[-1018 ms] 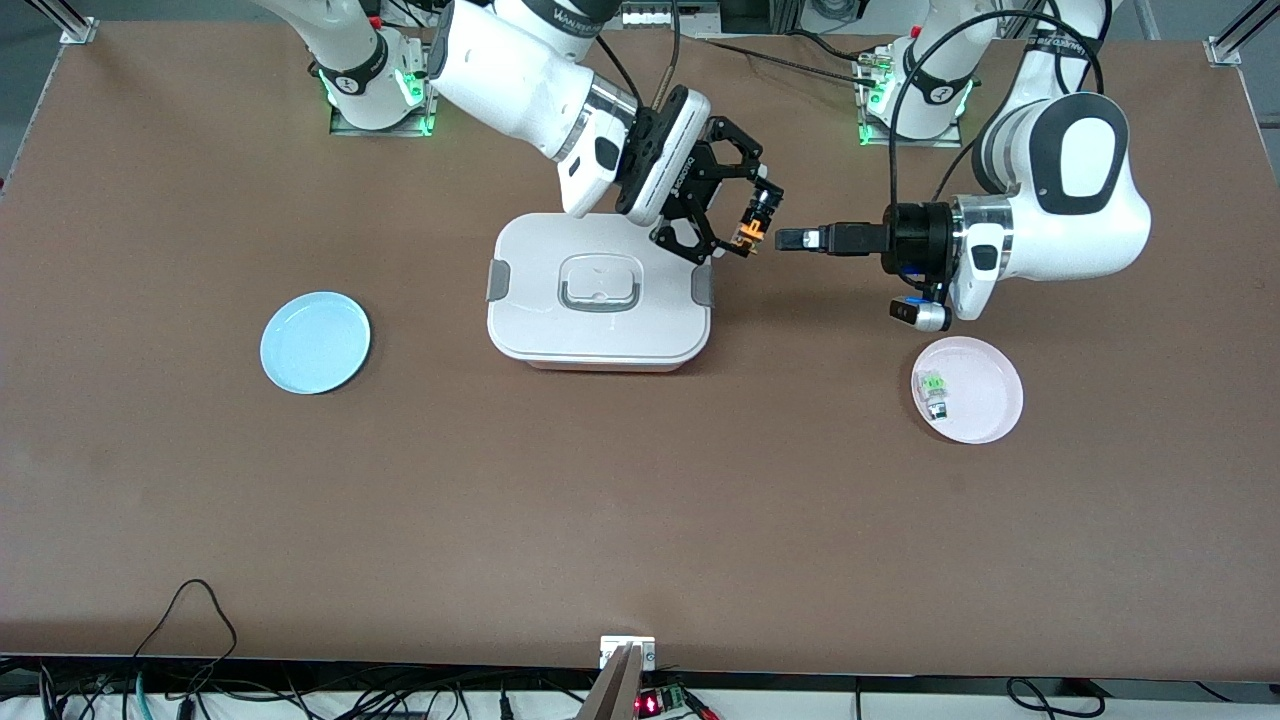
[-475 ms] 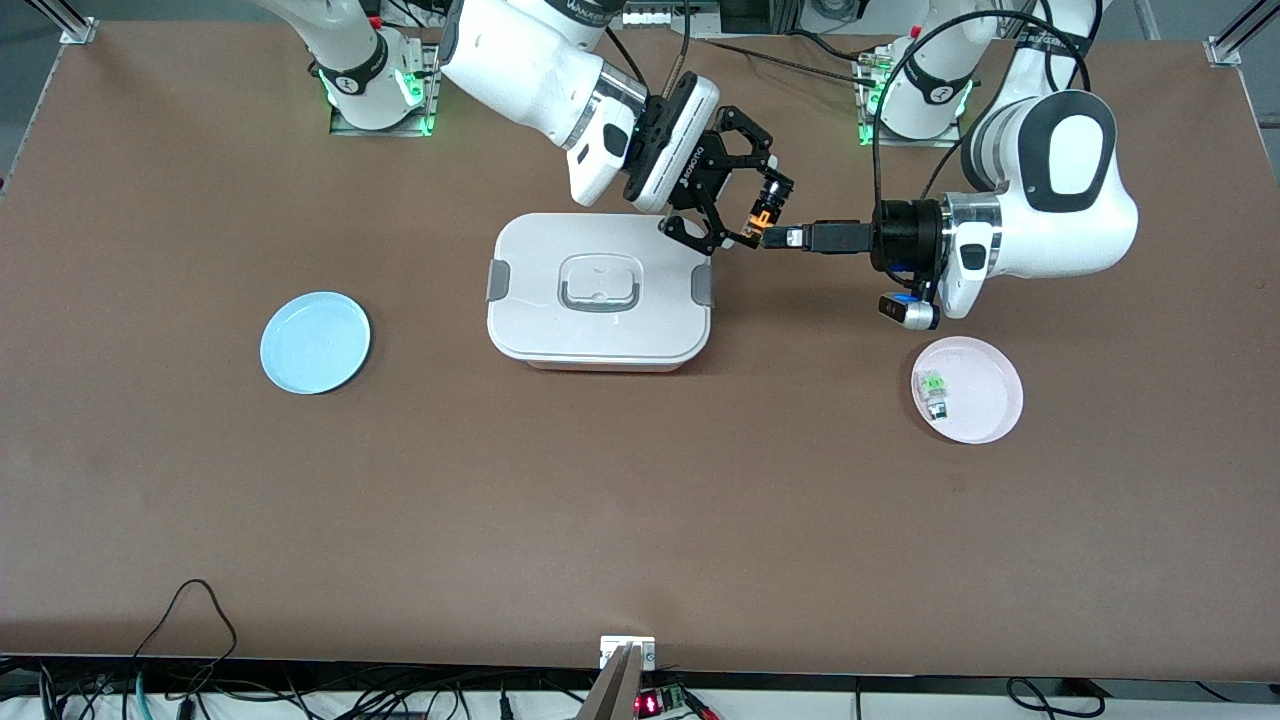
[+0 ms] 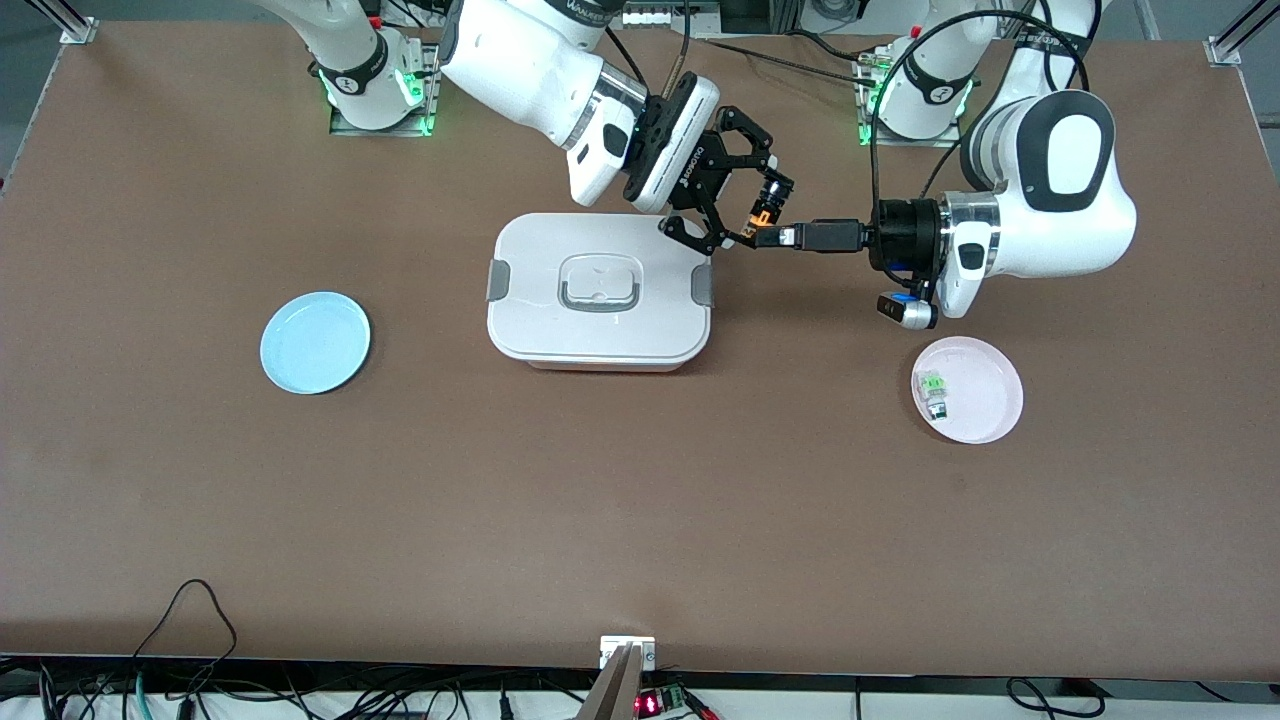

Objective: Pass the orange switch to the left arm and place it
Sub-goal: 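Grasp the orange switch with the left gripper from the right gripper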

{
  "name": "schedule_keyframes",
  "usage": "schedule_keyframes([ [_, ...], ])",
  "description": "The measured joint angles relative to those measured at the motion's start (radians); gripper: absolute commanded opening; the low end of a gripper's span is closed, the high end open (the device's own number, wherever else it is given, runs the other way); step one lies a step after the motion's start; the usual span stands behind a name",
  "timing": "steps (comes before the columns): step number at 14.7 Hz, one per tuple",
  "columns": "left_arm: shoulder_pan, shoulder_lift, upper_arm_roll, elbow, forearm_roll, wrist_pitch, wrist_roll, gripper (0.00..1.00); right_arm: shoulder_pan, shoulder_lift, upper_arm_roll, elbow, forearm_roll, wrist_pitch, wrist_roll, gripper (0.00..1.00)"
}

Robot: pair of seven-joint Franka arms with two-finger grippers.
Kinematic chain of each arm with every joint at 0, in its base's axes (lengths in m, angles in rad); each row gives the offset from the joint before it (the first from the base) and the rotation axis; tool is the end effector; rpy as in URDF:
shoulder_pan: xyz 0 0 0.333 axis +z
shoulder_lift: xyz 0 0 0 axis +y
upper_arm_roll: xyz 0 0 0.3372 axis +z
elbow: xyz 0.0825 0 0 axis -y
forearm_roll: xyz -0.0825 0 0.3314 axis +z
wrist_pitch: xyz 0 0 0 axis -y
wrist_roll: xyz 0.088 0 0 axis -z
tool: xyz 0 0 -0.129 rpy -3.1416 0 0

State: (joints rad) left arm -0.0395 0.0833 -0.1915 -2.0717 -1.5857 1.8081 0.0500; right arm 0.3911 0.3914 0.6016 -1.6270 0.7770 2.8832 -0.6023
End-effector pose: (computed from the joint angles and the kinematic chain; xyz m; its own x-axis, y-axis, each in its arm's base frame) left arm 0.4922 -0.2204 0.4880 0.8660 0.0307 -0.4990 0.4994 -0.0999 0.8606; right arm 0.4579 0.5034 0.5440 0.5884 0.2666 0.7634 0.7720 -0.4661 -0.4322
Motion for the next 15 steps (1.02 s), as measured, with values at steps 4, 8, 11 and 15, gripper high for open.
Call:
schedule_keyframes([
  [4,0.0,-0.002,0.0,0.0,0.0,0.001,0.0,0.0,0.0,0.0,0.0,0.001,0.0,0.0,0.0,0.0],
  [8,0.0,-0.005,0.0,0.0,0.0,0.001,0.0,0.0,0.0,-0.002,0.0,0.002,0.0,0.0,0.004,1.0],
  [11,0.002,-0.011,0.001,0.0,0.0,0.002,0.0,0.0,0.001,-0.002,0.0,0.003,0.0,0.0,0.021,1.0],
  [15,0.008,-0.014,0.014,0.001,0.017,0.002,0.001,0.0,0.001,-0.002,0.0,0.003,0.0,0.0,0.035,1.0],
])
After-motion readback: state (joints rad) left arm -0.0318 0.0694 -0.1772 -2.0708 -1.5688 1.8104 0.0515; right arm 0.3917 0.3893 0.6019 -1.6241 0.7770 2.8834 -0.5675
